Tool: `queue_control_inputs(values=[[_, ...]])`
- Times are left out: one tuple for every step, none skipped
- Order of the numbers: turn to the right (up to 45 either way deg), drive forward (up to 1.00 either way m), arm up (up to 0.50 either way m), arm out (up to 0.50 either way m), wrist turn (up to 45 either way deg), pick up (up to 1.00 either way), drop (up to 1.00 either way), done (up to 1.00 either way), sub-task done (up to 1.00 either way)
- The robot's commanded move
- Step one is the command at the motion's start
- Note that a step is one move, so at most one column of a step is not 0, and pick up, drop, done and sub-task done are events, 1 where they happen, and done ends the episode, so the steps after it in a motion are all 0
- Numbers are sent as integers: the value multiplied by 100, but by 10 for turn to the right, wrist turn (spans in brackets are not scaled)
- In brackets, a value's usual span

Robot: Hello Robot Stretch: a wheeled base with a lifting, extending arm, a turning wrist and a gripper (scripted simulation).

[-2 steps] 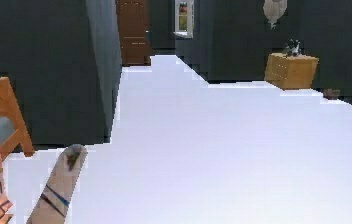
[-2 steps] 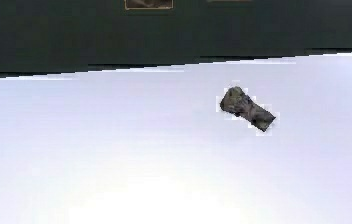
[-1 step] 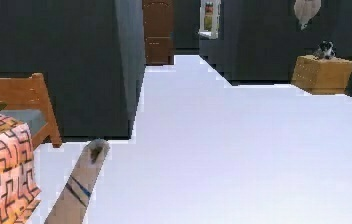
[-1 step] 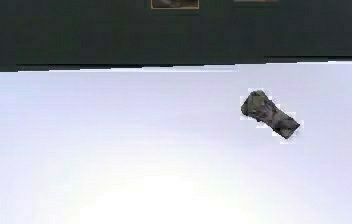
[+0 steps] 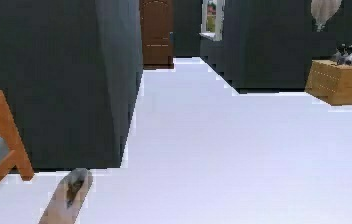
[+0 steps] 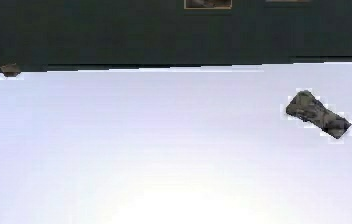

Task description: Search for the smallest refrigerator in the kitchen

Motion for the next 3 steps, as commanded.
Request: queue_control_inputs(values=[[0, 100, 0, 0, 0, 0, 0, 0, 0], [0, 100, 0, 0, 0, 0, 0, 0, 0], [0, 100, 0, 0, 0, 0, 0, 0, 0]])
